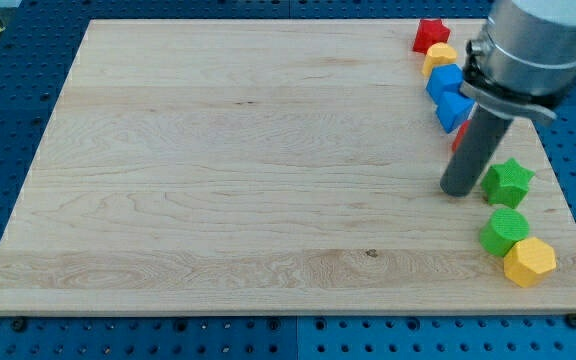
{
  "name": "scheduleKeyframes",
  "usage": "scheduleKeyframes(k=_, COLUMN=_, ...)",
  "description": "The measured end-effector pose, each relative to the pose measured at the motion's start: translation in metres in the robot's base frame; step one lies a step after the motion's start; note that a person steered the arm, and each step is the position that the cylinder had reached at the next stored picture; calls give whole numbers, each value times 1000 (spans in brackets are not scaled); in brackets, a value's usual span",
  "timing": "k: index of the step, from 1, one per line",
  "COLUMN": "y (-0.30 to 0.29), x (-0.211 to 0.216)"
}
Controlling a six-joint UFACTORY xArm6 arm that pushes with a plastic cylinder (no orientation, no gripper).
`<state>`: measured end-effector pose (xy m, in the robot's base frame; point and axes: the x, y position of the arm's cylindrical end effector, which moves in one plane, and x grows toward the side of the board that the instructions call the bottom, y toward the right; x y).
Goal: Place the green star right to green circle
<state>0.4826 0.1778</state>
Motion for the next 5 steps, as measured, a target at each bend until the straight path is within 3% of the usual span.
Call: scheduleKeyframes(k=5, y=14, x=-36)
